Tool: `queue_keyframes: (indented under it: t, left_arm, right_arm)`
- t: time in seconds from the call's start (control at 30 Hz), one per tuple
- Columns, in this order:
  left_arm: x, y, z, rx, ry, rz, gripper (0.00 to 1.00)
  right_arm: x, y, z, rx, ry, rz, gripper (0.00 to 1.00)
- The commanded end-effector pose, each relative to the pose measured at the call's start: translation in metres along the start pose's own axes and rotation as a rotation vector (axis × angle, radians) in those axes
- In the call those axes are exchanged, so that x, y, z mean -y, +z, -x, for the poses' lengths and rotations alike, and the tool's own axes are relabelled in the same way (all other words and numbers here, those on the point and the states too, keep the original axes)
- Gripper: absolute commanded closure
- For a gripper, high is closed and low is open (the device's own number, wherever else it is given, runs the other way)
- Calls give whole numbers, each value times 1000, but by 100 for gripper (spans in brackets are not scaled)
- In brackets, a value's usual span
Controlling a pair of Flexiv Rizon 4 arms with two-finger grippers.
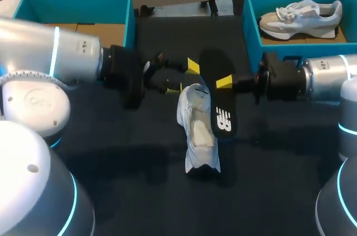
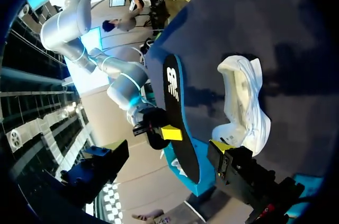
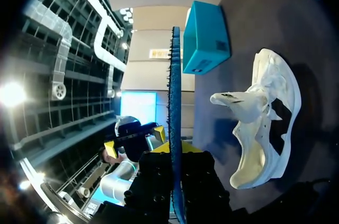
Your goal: Take the shoe out of the shoebox, open the shoe tongue, remove and reinsert the insole, then place the shoe into the shoebox
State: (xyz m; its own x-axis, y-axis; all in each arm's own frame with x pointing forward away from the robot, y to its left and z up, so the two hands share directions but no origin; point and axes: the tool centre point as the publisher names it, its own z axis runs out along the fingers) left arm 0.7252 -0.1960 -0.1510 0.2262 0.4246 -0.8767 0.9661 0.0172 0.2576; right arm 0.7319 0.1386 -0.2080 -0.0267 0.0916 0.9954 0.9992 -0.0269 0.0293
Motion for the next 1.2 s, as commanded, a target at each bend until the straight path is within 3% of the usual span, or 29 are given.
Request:
queue_keyframes:
  t: [0.03, 0.23, 0.37, 0.67, 0.9, 1.2]
  left_arm:
    - [-3, 3, 3, -55, 0, -4, 0]
    - [-3, 3, 3, -55, 0, -4, 0]
    - [-6, -1, 6, -151, -44, 14, 0]
    - [-20, -5, 16, -319, -123, -54, 0]
    - [-34, 3, 18, -521, -169, -93, 0]
    - [-36, 5, 19, -532, -145, -90, 0]
  right_arm:
    - [-1, 1, 3, -2, 1, -2, 100]
    - [-2, 2, 7, 18, 11, -11, 100]
    - [-2, 4, 8, 41, 9, -21, 100]
    - [0, 8, 8, 62, -1, -27, 100]
    - [1, 10, 9, 65, -3, -33, 100]
    - [0, 12, 9, 66, 3, -37, 100]
